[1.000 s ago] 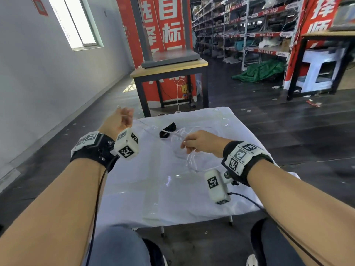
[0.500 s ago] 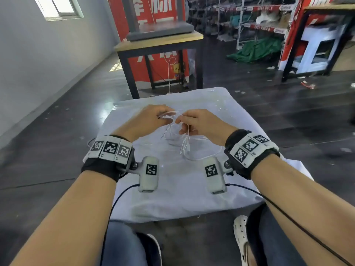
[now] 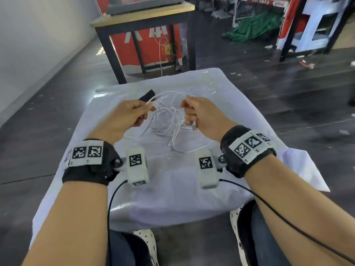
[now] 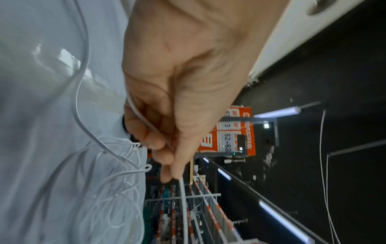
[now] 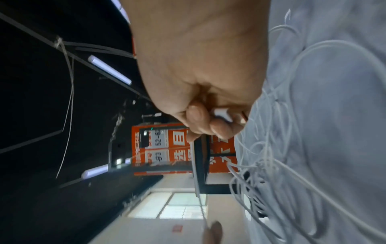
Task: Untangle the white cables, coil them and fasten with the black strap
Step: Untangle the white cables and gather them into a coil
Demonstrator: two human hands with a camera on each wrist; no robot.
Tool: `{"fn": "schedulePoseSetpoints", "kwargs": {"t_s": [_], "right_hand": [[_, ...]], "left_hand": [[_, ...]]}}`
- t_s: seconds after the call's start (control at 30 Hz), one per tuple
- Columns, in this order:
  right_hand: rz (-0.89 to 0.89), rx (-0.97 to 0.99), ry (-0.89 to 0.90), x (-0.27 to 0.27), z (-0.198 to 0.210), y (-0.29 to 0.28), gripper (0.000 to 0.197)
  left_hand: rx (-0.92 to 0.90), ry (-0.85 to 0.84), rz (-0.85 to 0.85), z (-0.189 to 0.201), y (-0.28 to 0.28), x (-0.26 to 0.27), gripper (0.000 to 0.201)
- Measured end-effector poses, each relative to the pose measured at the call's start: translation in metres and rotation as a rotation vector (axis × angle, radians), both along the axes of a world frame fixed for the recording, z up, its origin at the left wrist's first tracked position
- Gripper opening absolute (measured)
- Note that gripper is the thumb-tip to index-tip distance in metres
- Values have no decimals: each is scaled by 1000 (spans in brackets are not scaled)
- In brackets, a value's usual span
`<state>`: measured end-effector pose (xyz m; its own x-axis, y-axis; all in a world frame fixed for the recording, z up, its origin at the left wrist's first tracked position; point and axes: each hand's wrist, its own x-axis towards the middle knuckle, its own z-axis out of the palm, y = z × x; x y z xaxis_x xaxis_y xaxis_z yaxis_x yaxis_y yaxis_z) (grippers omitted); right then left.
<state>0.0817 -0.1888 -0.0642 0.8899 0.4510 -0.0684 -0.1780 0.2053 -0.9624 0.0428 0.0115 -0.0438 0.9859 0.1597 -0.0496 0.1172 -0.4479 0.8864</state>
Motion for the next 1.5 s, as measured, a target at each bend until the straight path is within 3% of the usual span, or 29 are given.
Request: {"fn": "schedulePoseSetpoints", "kwargs": {"t_s": [0.1,0.27,0.43,0.57,0.8,0.87,1.07,1.13,1.23,1.43,1.5], "right_hand": [[-200,93,51,10,3,-9,36],[-300,54,109,14,0,-15,35],[-69,-15,113,8,-2,-15,33],[75,-109,80,0,-7,-1,24],[97,-89,111,-8,-2,11,29],[120,-139,72,-9,-2,11,32],[280,-71,81,-19,-2,18,26],[351,-61,106,-23,-2,20,26],[412,-77,132,-27,0,20,22],[414,-115,183,-24,2,18,27],[358,-132,186,-21,3,17,26]], "left_hand": [[-144,71,3,2,6,-5,16],[271,-14,174,11,12,-8,23],[0,-169,239,12,-6,-6,19],[-205,-142,148,9,-29,-2,21],[-162,-173,209,3,-45,2,22],[-275,-198,250,3,-45,4,22],[-1065,-164,313,3,-47,6,33],[-1174,-148,331,3,-48,6,34],[-1167,-133,367,1,-48,6,34],[-856,-127,482,-2,-38,4,24],[-777,-132,459,6,-34,1,35]]}}
